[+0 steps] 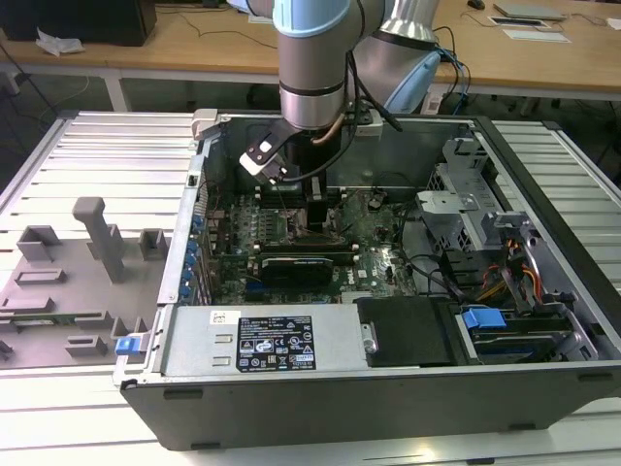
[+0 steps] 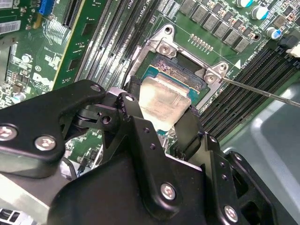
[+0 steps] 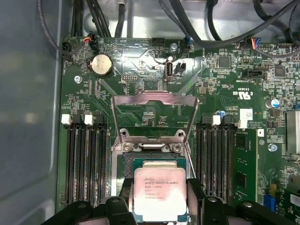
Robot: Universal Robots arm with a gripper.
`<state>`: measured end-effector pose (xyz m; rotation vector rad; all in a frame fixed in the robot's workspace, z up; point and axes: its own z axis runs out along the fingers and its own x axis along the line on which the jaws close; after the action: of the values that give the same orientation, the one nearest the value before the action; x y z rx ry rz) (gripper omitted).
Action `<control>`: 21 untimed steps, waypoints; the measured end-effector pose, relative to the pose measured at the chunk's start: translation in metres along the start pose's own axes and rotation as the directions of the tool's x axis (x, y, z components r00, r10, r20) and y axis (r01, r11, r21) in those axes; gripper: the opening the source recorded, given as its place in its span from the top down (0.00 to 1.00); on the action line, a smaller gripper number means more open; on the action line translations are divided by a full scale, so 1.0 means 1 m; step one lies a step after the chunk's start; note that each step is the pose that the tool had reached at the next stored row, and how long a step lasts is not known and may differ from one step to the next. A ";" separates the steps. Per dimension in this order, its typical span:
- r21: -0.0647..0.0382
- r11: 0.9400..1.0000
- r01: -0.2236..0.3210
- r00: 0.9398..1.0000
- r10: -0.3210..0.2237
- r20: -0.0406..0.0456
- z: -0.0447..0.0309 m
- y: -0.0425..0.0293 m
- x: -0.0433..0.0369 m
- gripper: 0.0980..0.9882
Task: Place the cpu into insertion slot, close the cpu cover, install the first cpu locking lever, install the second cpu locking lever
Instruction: 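Place the cpu into insertion slot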
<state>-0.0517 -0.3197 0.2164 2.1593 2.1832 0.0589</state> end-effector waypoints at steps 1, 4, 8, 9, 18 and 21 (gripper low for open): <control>0.000 1.000 -0.002 1.000 0.002 0.000 0.0015 -0.0001 0.0005 0.50; 0.000 1.000 -0.007 1.000 0.007 0.001 0.0062 -0.0007 0.0020 0.50; 0.000 1.000 -0.012 1.000 0.012 0.001 0.0109 -0.0014 0.0035 0.50; 0.000 1.000 -0.014 1.000 0.014 0.001 0.0114 -0.0016 0.0037 0.50; 0.001 0.999 -0.038 0.999 0.038 0.003 0.0166 -0.0025 0.0079 0.50; 0.001 0.999 -0.041 0.999 0.041 0.003 0.0173 -0.0026 0.0081 0.50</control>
<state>-0.0531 -0.3120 0.1988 2.2036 2.1380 0.0569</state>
